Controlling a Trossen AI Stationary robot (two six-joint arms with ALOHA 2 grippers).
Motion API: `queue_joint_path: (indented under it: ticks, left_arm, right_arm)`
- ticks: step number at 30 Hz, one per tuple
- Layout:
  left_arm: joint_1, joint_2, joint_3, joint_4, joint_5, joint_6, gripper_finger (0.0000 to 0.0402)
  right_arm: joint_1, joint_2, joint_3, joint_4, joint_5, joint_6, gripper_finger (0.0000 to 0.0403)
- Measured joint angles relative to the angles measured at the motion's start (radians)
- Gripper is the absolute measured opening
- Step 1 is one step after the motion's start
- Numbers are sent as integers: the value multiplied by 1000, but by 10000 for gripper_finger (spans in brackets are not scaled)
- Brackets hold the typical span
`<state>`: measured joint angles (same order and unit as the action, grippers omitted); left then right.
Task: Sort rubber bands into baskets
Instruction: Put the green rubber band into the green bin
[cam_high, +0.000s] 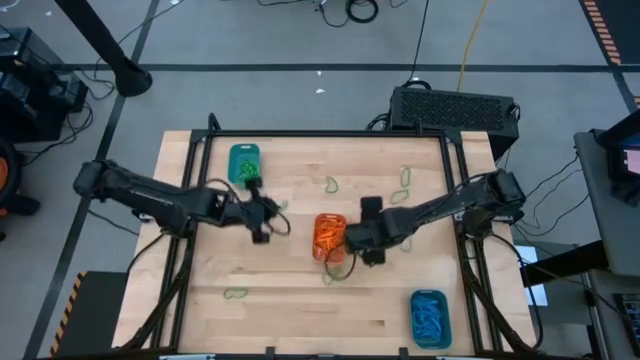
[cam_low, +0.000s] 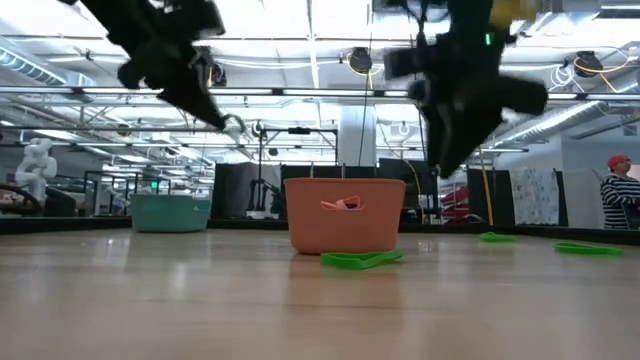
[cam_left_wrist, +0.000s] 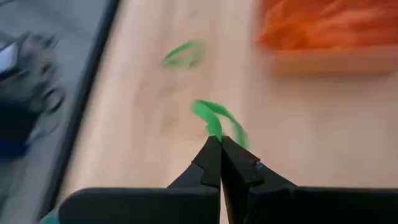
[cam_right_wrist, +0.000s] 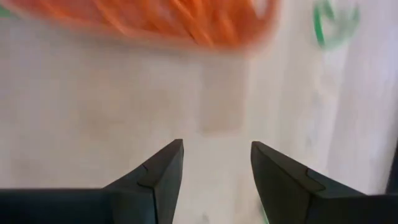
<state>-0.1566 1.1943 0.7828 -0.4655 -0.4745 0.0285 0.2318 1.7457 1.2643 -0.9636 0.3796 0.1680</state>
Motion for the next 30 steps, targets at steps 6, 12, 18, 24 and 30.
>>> queue_joint_path:
  ticks: [6, 12, 18, 24, 30]
  left_arm:
    - [274, -70, 0, -114, 35, 99, 0]
    - [594, -76, -1, -125, 173, 214, 0]
    - [832, -62, -1, -126, 341, 215, 0]
    - [932, -3, -1, -126, 418, 222, 0]
    - [956, 90, -1, -129, 419, 217, 9]
  right_arm:
    - [-194, -162, -248, 49, -41, 0, 180]
    - [-430, -384, -451, 188, -152, -21, 180]
    - [-637, -480, -547, 293, -177, 156, 180]
    - [-771, -426, -594, 356, -179, 177, 180]
    - [-813, -323, -602, 423, -198, 171, 180]
